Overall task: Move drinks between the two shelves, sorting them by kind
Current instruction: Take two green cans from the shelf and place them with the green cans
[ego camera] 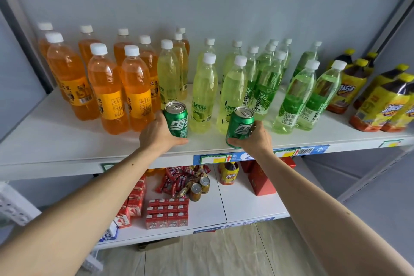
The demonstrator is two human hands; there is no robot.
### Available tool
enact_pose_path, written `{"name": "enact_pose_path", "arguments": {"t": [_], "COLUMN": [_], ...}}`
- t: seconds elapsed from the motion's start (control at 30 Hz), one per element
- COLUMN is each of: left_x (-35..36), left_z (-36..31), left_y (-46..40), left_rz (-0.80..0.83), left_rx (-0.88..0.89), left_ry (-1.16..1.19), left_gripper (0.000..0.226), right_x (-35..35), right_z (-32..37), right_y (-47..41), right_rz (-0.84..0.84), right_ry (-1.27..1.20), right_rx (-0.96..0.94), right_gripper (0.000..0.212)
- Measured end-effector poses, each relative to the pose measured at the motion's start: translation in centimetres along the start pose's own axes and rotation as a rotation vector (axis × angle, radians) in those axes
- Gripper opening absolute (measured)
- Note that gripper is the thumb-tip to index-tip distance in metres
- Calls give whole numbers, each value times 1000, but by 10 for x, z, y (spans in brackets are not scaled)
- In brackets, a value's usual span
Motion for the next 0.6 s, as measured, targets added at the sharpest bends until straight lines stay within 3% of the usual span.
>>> {"name": "enact_pose_path", "arguments": {"t": [0.6], "left_x": [-9], "left_z": [4], "left_y": [5], "left_rz": [-36], "left_rx": [-37], "left_ry": [126], "left_gripper": [90], "right_x": [-2], "right_z": [7], "right_y": [14], "right_rz": [-8], "right_ry": [-15], "right_rx": [-86], "right_gripper": [72]}}
Point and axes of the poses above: each hand's wrist, its own y-axis away from the middle knuckle, its own x-axis out of the palm, z = x × y, the point moved 6 cm from there along -y, towards the middle knuckle, and after that the axes turned 4 degrees about -z, right-handed, at the moved point
